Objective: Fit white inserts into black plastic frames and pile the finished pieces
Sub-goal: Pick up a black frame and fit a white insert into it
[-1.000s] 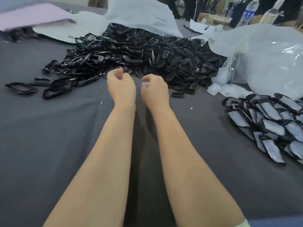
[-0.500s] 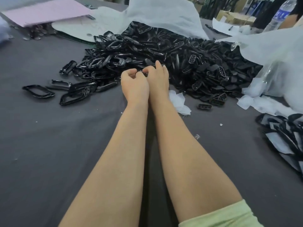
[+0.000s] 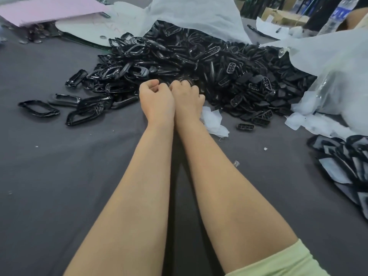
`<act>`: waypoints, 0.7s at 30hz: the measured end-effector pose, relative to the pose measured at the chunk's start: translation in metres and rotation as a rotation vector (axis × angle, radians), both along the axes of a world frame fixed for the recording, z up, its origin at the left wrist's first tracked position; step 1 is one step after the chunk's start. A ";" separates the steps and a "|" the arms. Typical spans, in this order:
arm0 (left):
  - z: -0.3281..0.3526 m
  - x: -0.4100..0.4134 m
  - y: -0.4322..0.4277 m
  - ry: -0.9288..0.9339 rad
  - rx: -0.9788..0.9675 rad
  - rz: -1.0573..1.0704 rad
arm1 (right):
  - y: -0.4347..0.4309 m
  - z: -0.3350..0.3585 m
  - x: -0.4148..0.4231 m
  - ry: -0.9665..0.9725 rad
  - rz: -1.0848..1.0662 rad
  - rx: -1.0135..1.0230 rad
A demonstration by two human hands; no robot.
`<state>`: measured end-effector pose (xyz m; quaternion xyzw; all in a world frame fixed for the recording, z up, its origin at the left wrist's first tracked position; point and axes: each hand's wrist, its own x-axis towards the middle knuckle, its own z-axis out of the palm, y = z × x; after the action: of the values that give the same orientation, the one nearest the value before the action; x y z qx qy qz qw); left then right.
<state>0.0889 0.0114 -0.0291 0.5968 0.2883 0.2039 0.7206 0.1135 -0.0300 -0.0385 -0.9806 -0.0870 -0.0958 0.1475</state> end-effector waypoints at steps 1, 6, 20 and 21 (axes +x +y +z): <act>0.000 -0.002 -0.001 -0.006 0.001 0.005 | -0.005 0.001 -0.005 0.007 0.036 -0.039; 0.004 -0.013 -0.015 -0.046 0.026 0.021 | -0.037 0.005 -0.029 0.094 0.070 -0.081; -0.013 -0.049 -0.045 0.263 0.967 -0.330 | -0.140 0.014 -0.055 -0.034 -0.277 0.395; -0.012 -0.049 -0.045 0.279 0.980 -0.347 | -0.147 0.011 -0.053 0.020 -0.341 0.340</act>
<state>0.0403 -0.0334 -0.0416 0.9234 0.1493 0.1111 0.3356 0.0604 -0.1768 -0.0273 -0.9430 0.0988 -0.1229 0.2932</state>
